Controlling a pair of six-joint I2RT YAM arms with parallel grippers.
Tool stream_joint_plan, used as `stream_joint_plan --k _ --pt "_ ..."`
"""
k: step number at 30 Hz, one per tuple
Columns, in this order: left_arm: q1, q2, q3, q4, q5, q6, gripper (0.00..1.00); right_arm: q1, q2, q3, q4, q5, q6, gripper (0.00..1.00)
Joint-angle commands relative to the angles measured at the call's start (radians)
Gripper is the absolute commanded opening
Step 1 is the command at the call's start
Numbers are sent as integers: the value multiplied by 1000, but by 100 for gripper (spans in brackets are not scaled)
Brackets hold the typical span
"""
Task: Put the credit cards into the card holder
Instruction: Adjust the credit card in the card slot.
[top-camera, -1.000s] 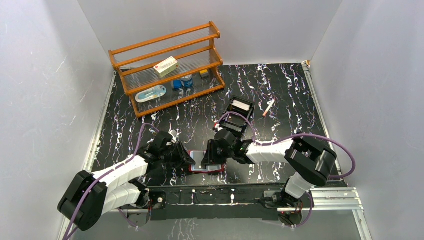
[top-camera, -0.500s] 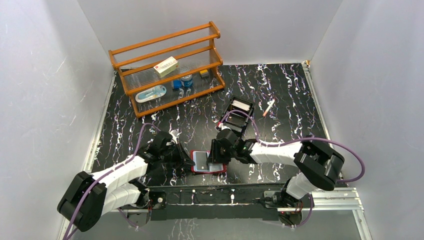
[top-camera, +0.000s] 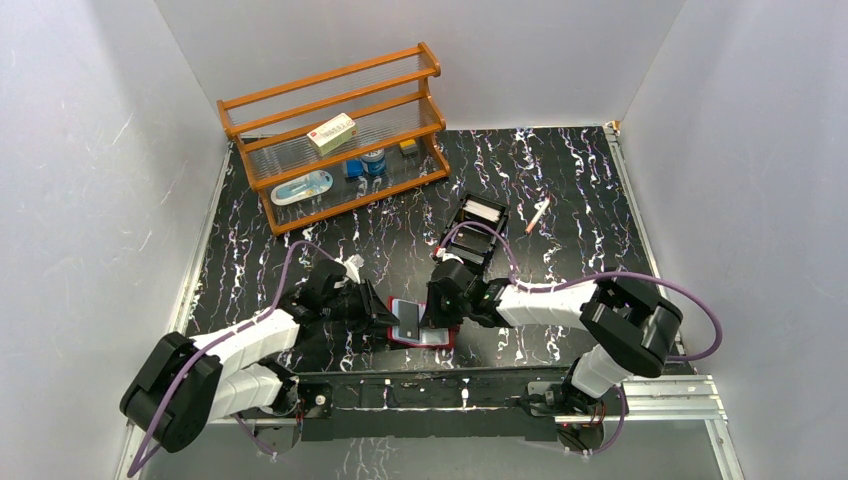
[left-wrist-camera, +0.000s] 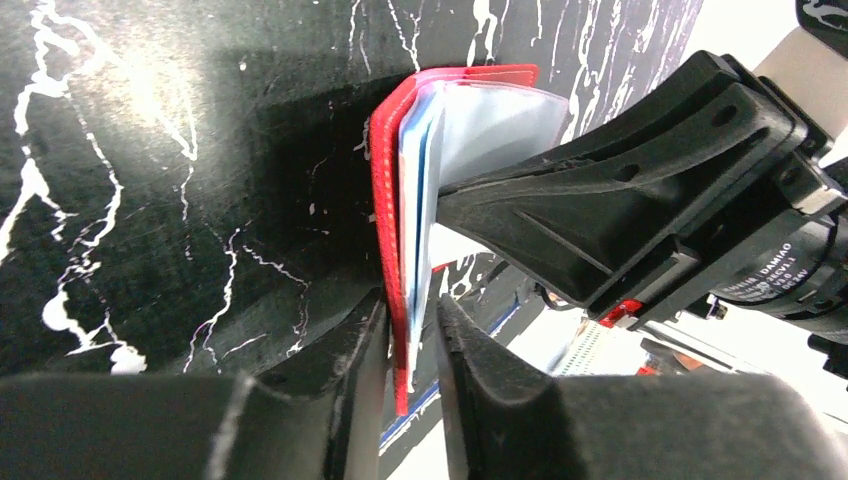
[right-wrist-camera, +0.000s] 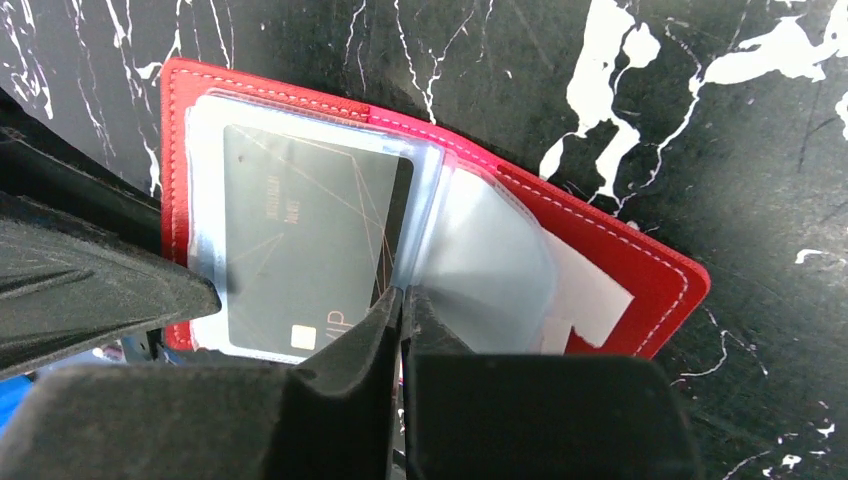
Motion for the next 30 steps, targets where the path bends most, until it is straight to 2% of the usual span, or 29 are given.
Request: stream_joint_plan --k 1,11,22,30 --pt "-4 5 -17 84 57 -8 18 6 4 -2 46 7 0 9" --pt "-5 18 -4 93 73 5 0 5 20 -5 64 -1 -5 8" --pt "-5 -57 65 -22 99 66 0 13 50 11 130 -64 -24 13" --pt "-12 -63 71 -24 118 112 2 13 75 17 150 -80 -25 15"
